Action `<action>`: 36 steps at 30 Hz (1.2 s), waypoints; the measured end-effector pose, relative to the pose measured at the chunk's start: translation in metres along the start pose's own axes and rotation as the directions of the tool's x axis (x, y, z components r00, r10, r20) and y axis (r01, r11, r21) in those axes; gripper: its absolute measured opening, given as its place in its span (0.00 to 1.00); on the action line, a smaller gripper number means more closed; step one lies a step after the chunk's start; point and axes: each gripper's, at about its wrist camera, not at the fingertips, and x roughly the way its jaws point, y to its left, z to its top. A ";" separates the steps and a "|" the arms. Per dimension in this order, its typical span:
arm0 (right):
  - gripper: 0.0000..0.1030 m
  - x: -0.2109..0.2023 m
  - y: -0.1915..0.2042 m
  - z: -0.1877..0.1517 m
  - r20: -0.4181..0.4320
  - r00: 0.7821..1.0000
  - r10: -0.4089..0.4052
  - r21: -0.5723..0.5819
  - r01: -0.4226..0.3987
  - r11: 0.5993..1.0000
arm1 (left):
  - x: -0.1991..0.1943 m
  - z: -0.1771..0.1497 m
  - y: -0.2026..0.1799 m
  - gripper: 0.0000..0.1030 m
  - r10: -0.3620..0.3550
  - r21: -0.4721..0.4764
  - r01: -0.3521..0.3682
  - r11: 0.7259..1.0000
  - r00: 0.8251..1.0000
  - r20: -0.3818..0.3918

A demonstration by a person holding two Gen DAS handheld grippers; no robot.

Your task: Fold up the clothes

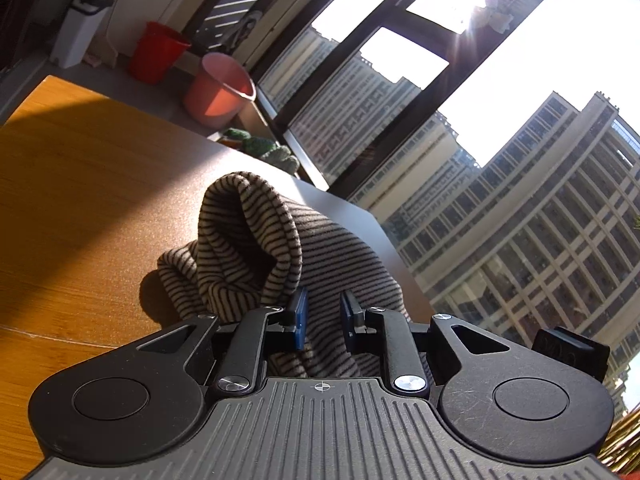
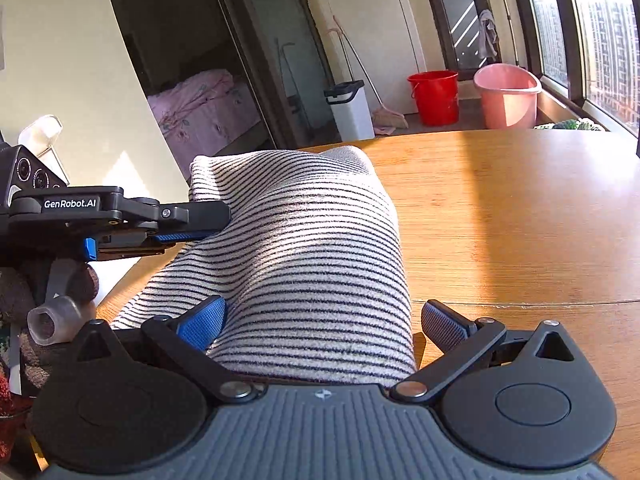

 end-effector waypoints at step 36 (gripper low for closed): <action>1.00 -0.007 -0.034 0.009 0.079 0.995 -0.054 0.101 0.045 0.994 | -0.006 -0.028 -0.028 0.79 0.227 0.132 -0.224 0.966 0.974 -0.007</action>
